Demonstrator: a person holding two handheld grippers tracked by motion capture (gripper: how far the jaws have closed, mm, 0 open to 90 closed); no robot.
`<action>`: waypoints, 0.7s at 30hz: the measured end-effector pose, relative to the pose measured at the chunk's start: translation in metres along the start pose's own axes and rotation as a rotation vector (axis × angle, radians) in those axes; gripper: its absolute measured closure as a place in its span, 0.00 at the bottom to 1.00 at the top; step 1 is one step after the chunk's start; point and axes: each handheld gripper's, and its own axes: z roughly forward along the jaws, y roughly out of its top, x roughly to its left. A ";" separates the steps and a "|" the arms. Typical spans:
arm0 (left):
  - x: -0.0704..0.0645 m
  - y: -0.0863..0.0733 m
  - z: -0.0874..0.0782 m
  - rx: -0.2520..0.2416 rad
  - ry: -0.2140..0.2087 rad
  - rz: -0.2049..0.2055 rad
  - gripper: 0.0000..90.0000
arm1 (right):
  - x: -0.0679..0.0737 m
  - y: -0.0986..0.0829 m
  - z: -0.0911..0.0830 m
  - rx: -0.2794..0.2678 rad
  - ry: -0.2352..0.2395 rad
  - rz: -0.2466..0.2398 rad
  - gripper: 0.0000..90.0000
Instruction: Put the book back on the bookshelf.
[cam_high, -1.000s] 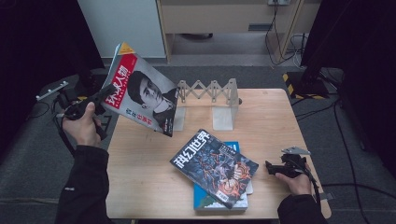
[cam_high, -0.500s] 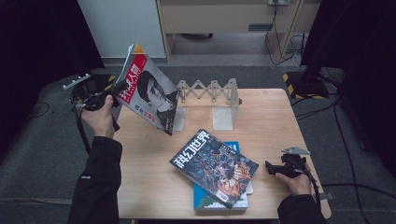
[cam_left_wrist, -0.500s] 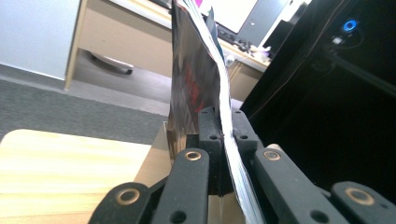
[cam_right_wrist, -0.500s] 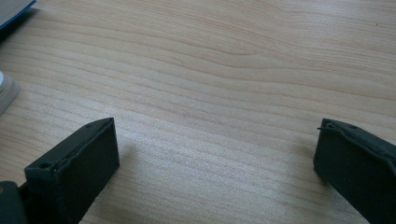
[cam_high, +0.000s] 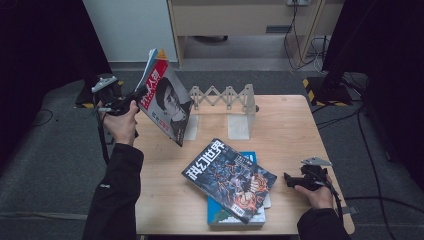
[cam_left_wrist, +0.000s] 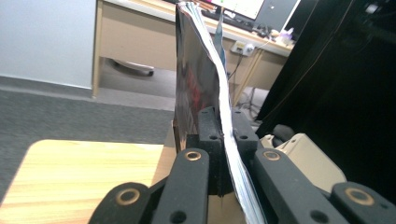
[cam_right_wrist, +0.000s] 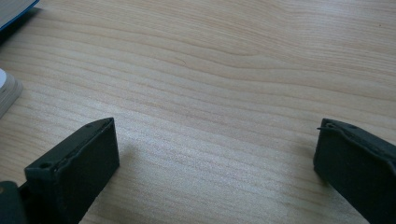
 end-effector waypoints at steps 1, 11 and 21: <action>-0.002 0.000 0.001 0.002 0.002 0.005 0.96 | 0.000 0.000 0.000 0.000 0.001 0.000 0.00; -0.023 -0.005 0.016 0.020 0.061 0.091 0.96 | 0.000 0.000 0.000 -0.001 0.004 -0.006 0.00; -0.035 -0.011 0.024 0.011 0.117 0.136 0.96 | 0.000 0.000 0.000 0.000 0.007 -0.008 0.00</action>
